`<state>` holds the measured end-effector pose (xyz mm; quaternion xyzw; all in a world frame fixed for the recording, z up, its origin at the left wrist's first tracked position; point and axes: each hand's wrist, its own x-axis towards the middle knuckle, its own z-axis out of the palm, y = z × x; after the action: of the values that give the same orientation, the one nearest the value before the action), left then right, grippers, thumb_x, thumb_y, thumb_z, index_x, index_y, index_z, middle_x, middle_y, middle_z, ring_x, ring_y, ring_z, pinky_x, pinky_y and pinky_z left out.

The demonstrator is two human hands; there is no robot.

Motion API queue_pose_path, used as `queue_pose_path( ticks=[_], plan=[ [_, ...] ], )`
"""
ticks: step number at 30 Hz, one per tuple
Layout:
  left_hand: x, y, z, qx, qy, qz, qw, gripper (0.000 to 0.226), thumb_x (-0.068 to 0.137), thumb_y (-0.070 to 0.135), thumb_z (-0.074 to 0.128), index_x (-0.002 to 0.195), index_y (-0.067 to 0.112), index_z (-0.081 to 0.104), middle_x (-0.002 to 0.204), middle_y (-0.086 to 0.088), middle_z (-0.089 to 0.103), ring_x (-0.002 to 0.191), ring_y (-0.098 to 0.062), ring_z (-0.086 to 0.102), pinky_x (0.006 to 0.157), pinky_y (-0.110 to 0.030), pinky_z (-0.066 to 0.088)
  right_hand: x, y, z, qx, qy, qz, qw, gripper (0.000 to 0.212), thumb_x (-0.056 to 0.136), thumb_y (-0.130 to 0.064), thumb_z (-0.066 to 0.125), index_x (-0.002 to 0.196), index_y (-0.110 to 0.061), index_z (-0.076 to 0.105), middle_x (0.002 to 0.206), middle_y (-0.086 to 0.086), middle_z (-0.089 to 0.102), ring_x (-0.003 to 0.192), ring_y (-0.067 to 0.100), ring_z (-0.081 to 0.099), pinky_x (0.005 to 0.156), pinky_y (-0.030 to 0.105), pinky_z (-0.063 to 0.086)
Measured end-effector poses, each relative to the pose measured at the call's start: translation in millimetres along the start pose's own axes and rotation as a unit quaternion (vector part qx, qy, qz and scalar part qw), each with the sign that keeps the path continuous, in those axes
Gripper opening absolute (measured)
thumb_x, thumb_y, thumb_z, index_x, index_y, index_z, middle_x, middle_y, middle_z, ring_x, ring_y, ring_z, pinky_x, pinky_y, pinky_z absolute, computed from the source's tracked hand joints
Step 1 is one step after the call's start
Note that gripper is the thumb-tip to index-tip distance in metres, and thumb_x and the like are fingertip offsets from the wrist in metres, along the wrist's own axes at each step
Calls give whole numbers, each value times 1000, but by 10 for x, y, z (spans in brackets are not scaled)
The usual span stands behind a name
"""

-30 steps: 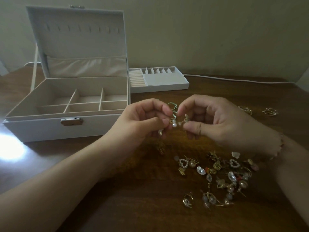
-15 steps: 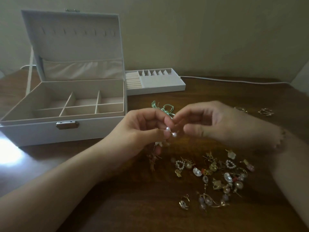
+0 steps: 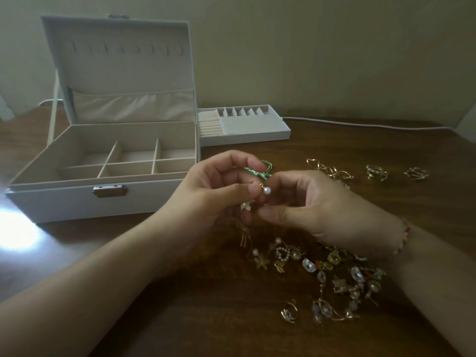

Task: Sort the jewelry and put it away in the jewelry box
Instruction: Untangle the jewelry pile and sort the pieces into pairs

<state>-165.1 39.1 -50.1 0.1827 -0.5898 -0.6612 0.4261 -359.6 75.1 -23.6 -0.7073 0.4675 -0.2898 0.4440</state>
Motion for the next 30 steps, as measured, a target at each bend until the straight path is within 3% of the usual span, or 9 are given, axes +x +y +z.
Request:
queue_pose_path(
  ticks=[2,5,7,10,15,18,22,25,30],
  plan=[
    [-2,3,6,1,3,3,1000,21,76,13,73,95,19,73,78,-5,70,59,-12,65,54,-22,53,8,6,-6,-54,20,0,998,17,78,-28,74,94,-21,72,96,-4,74,91,10,69,85,35,56],
    [4,28,9,24,18,17,999,18,76,12,73,93,19,73,77,-3,71,57,-9,63,51,-20,50,-10,-1,-3,-226,14,-25,974,5,83,-31,74,86,-32,70,87,-19,67,82,-5,60,68,15,47],
    [10,46,5,49,51,30,997,17,77,7,74,90,19,73,75,-3,70,55,-6,60,49,-18,48,-34,-19,2,-344,-29,-43,937,7,84,-40,70,91,-37,69,90,-21,61,90,-4,55,76,20,45],
    [21,64,15,58,98,40,993,14,81,3,66,87,16,70,71,-1,69,53,-4,60,46,-17,45,-79,-88,-24,-395,-77,-34,915,20,85,-47,66,103,-39,68,101,-23,57,101,-4,50,87,31,49],
    [29,69,39,77,145,-7,986,24,85,1,69,76,22,74,75,-5,71,51,-11,59,44,-20,48,-126,-156,87,-400,-68,-38,913,38,78,-65,59,103,-38,67,99,-23,57,95,-5,53,81,30,51],
    [34,79,41,39,148,-35,988,14,82,7,69,78,21,73,81,-5,71,55,-13,62,46,-25,54,-97,-132,149,-329,61,-50,941,51,67,-81,49,87,-36,65,80,-20,62,77,-3,57,64,24,49],
    [33,92,33,-14,125,-29,992,7,77,13,73,80,18,73,82,-4,70,60,-12,65,50,-23,56,-62,-38,150,-291,149,-38,944,57,57,-85,51,89,-39,56,88,-23,62,87,-9,55,66,10,43],
    [38,87,25,-43,112,-18,993,6,78,13,73,82,17,73,80,-5,69,62,-12,67,54,-22,57,-38,5,200,-201,129,-59,969,48,64,-70,66,102,-40,61,99,-27,66,97,-14,57,72,5,44],
    [44,107,-3,-70,115,4,991,9,78,13,73,86,16,71,81,-5,70,67,-12,69,57,-23,59,-9,8,187,-37,118,-75,989,18,76,-30,74,92,-28,68,84,-10,75,78,8,72,71,24,57]
  ],
)
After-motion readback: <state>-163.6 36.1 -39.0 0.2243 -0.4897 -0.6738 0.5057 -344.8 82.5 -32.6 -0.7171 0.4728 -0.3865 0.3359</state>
